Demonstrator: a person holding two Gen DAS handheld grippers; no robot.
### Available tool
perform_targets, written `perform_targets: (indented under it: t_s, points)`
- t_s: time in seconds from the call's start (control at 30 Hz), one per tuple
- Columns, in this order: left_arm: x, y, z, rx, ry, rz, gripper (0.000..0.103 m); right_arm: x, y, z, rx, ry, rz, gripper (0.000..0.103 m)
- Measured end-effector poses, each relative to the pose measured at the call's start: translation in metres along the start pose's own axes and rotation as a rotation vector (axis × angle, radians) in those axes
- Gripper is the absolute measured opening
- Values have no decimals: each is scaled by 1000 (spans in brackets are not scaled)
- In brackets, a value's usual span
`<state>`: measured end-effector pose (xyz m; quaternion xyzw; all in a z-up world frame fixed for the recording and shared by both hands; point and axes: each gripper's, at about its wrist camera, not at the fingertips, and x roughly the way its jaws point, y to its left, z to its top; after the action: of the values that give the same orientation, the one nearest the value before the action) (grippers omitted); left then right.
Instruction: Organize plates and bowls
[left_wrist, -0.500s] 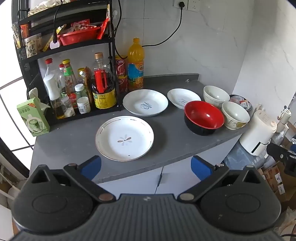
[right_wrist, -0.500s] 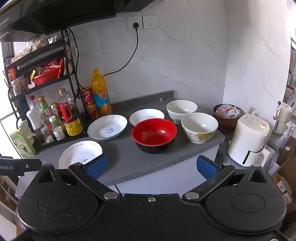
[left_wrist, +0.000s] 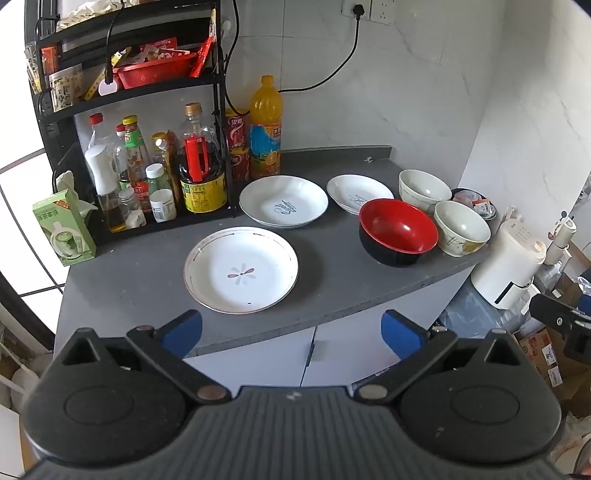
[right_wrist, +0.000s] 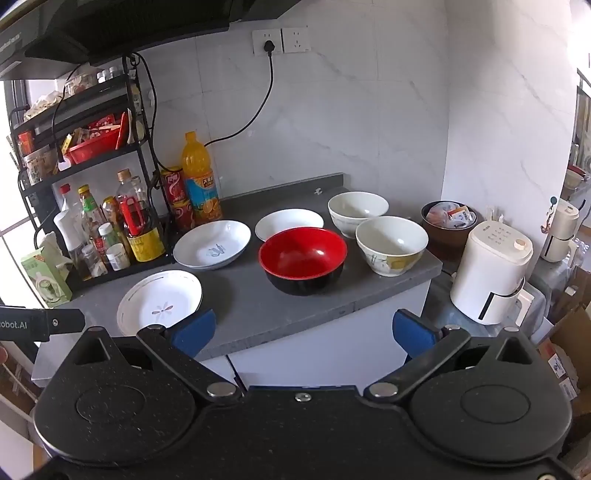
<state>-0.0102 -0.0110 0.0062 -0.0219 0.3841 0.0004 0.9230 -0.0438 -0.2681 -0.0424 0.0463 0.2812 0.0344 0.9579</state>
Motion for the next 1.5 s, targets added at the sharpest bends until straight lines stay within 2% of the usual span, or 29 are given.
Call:
perform_targets:
  t_s: [0.67,1.5]
  points:
    - [-17,-12,-16,-23,-10,-6,102,-21,-19,-8,-26,-12,-4,103]
    - [-26,-32,-25,-64,-28,7,102,-24,-41,-11,-20,-14,10,103]
